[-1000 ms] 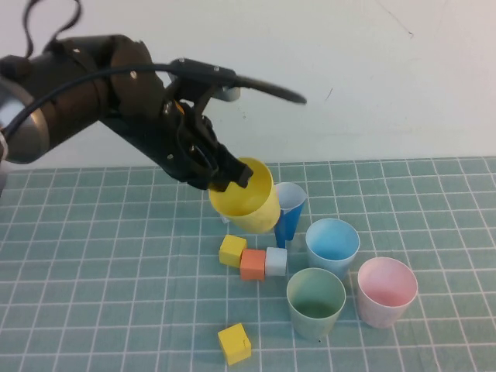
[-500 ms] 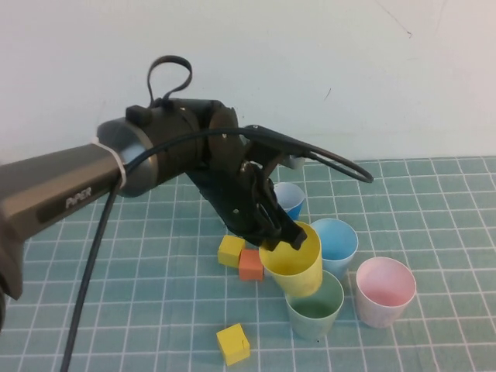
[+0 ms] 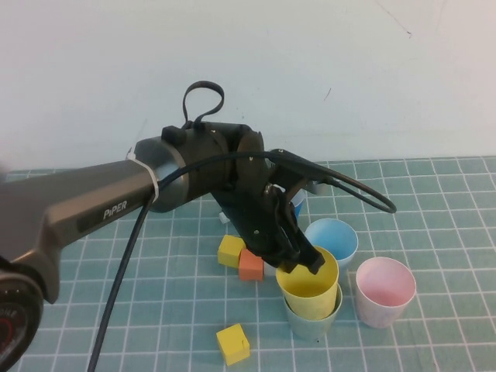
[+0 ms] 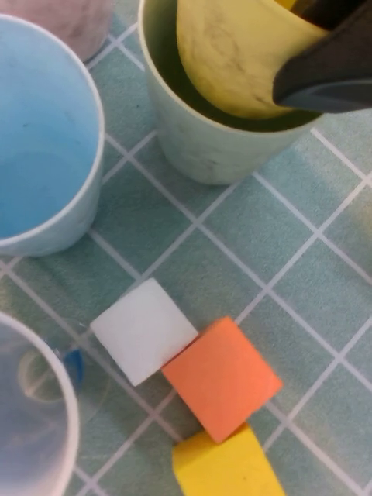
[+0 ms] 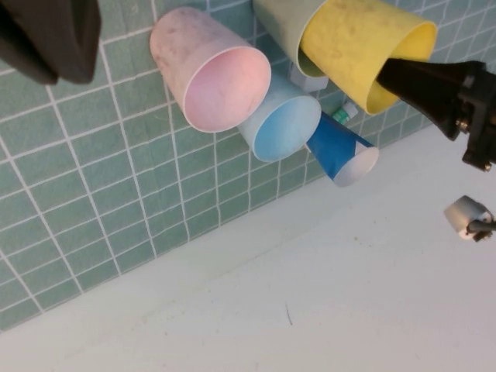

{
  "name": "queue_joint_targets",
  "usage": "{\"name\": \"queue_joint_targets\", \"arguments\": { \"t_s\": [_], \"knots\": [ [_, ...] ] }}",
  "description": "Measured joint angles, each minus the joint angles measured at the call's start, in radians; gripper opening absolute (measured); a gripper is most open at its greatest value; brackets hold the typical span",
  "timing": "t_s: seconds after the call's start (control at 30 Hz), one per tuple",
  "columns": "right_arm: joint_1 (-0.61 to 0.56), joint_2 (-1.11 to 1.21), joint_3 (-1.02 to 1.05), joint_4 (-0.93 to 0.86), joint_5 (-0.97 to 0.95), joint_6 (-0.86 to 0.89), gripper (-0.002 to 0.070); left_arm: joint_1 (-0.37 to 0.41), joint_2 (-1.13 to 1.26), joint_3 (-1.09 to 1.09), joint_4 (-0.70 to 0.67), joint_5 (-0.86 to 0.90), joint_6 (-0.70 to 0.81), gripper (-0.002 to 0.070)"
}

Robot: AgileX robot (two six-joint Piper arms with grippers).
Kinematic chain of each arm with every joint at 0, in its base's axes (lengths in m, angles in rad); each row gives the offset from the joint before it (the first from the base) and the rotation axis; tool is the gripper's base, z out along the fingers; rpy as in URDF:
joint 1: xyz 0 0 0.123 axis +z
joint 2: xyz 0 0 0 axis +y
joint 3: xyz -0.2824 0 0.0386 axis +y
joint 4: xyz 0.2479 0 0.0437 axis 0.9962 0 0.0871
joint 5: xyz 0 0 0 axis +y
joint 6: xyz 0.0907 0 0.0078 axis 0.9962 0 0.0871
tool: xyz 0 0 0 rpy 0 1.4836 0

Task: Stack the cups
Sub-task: Place the yellow cup on the green cup

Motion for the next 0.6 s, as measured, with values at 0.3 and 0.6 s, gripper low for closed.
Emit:
{"name": "queue_joint_targets", "arguments": {
  "t_s": [0.3,0.6],
  "knots": [
    [0.000,0.000,0.000,0.043,0.000,-0.044,-0.0001,0.000,0.000,0.000,0.000,-0.003,0.015,0.0134],
    [0.000,0.000,-0.042,0.208,0.050,-0.353,-0.0001,0.015,-0.036,0.000,0.043,0.012,-0.039,0.0386]
  ]
}}
